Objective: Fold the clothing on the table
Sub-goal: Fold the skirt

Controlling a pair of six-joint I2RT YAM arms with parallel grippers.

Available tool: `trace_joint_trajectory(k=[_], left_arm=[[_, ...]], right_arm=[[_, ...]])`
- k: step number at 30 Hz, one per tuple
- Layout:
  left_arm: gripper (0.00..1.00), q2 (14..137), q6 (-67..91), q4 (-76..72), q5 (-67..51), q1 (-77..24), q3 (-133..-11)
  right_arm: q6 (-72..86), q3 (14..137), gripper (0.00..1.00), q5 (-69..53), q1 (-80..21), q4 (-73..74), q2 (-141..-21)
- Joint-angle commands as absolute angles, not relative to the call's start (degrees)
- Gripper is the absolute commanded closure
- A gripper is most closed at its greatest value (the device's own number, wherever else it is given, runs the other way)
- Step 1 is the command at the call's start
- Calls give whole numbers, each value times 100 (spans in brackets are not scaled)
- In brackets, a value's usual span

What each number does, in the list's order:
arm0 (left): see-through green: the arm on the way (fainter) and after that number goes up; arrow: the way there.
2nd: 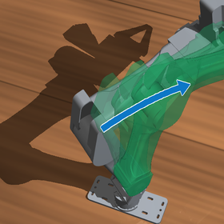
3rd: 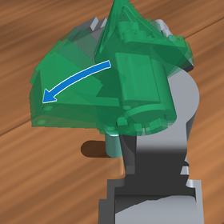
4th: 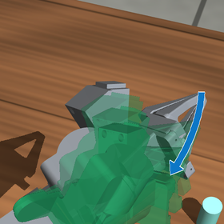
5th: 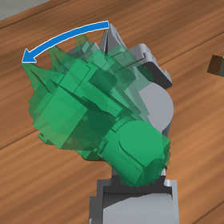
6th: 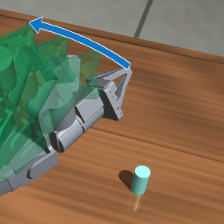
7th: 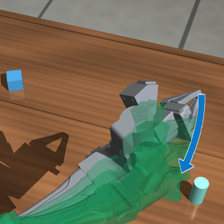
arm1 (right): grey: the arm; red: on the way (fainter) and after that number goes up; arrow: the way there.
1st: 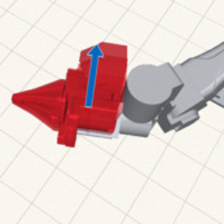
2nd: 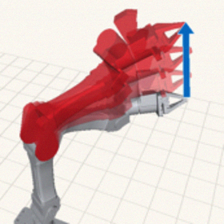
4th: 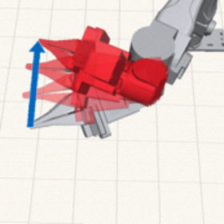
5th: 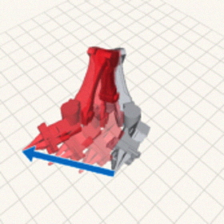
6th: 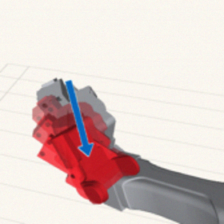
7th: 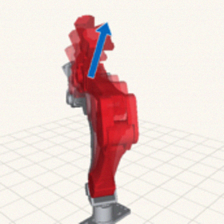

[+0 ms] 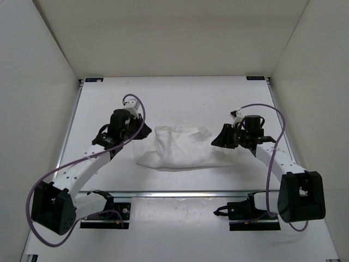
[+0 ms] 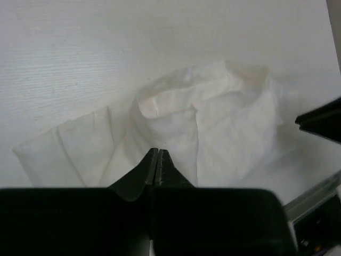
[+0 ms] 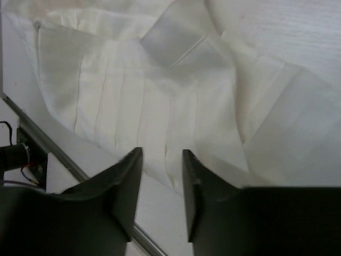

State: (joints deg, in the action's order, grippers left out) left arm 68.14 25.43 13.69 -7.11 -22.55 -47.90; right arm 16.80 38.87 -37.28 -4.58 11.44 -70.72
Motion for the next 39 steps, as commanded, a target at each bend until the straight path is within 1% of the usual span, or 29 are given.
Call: trace_joint_trajectory(k=[1, 3, 4, 6, 8, 10, 13, 17, 20, 22, 24, 29, 34, 37, 39], left_arm=[[100, 6408, 3058, 995, -1150, -2566, -4090], [100, 6442, 3409, 529, -1616, -2540, -3771], [100, 6547, 3454, 284, -1817, -2540, -3614], [99, 6661, 3647, 70, -1986, -2636, -3551], [93, 6863, 3682, -411, -2083, -2750, -3586], [92, 7117, 3727, -631, -2223, -2760, -3621], [92, 7504, 3858, -966, -2478, -2847, -3788], [89, 8040, 3797, -1256, -2155, -2926, -3841], [95, 8462, 3920, -1257, -1506, -2839, -3718], [99, 8770, 3842, -837, -995, -2743, -3849], [100, 8990, 3753, -625, -714, -2707, -3955], [100, 9097, 3823, -633, -501, -2610, -3762], [100, 9132, 3788, -580, -623, -2286, -3621], [98, 9062, 3727, -668, -799, -2180, -3507], [93, 9017, 3657, -826, -1071, -2153, -3568]], right_arm=[[1608, 3683, 72, -3814, -746, 599, -6934], [1775, 3665, 80, -3920, -948, 326, -7109], [1767, 3761, 81, -3868, -1019, 273, -7328], [1732, 3954, 82, -3893, -1194, 211, -7627], [1749, 4156, 80, -3929, -1274, 124, -8066], [1784, 4385, 79, -3938, -1292, 36, -8357], [1810, 4745, 81, -3990, -1266, 44, -8840], [1828, 5027, 81, -3815, -1257, -149, -9359], [1977, 5071, 85, -3700, -994, -237, -9676], [2004, 5097, 88, -3726, -784, -185, -9852], [1890, 5142, 89, -3639, -712, -62, -9993], [1661, 5176, 90, -3445, -615, 290, -10247], [1679, 5063, 90, -3358, -598, 220, -10398], [1688, 4966, 91, -3366, -501, 141, -10328], [1705, 4940, 91, -3340, -396, 131, -10257]])
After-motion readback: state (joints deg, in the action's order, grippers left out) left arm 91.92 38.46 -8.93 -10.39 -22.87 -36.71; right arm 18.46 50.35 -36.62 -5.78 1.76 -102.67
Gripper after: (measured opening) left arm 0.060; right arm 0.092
